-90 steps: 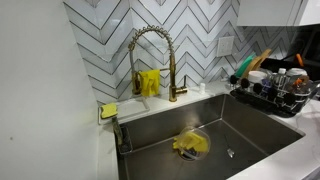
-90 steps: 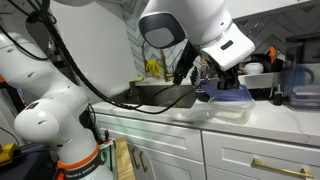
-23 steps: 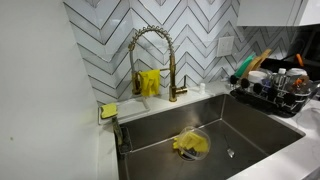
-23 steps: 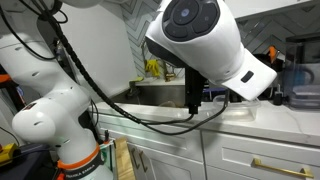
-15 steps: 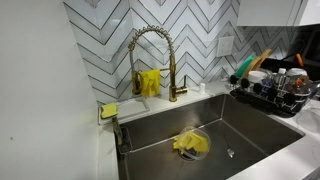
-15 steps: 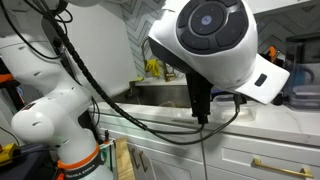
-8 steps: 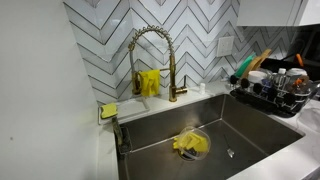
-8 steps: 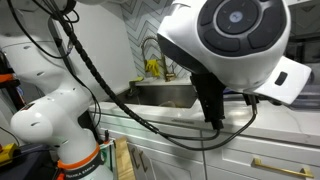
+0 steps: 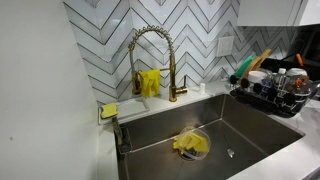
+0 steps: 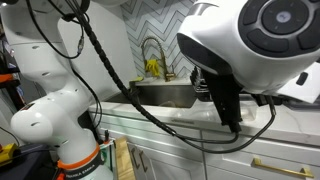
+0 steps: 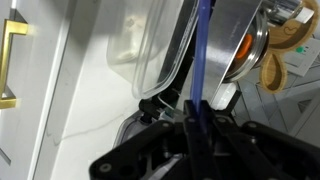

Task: Remove the bowl from the dish rack, then put the blue lid on the bowl

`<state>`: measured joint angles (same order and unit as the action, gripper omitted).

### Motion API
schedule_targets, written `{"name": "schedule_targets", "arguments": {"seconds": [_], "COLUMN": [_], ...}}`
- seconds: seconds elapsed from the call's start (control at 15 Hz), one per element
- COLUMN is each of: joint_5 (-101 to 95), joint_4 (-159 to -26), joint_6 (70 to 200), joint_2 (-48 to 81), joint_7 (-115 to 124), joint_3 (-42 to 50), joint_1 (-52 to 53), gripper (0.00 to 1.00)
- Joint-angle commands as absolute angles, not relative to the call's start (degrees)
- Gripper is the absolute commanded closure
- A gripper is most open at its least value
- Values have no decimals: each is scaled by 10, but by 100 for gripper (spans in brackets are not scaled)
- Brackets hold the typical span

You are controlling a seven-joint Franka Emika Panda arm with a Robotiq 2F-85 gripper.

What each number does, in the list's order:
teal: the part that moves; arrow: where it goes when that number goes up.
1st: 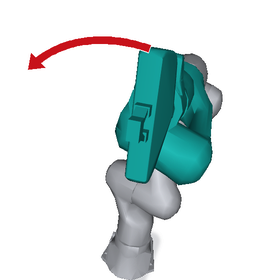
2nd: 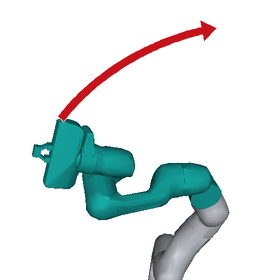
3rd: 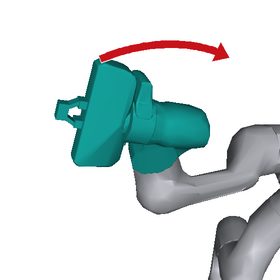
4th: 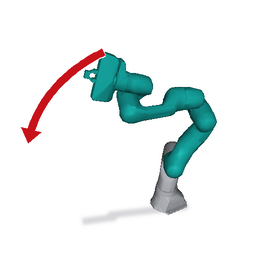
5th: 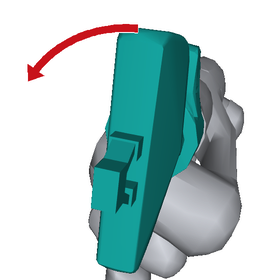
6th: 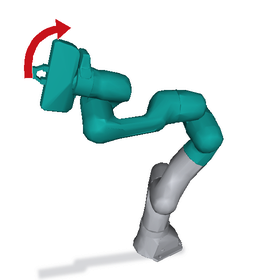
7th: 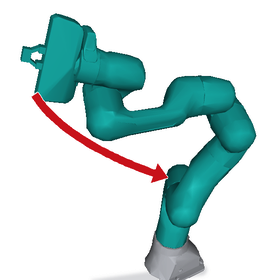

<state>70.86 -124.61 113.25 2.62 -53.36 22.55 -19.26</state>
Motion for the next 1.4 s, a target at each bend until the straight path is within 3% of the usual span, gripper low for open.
{"name": "schedule_targets", "arguments": {"seconds": [0.0, 1.33], "joint_5": [737, 729], "joint_4": [-1228, -1197], "joint_6": [1101, 1131], "joint_2": [56, 106], "joint_7": [-551, -548], "joint_3": [218, 205], "joint_1": [-204, -202], "gripper": [98, 98]}}
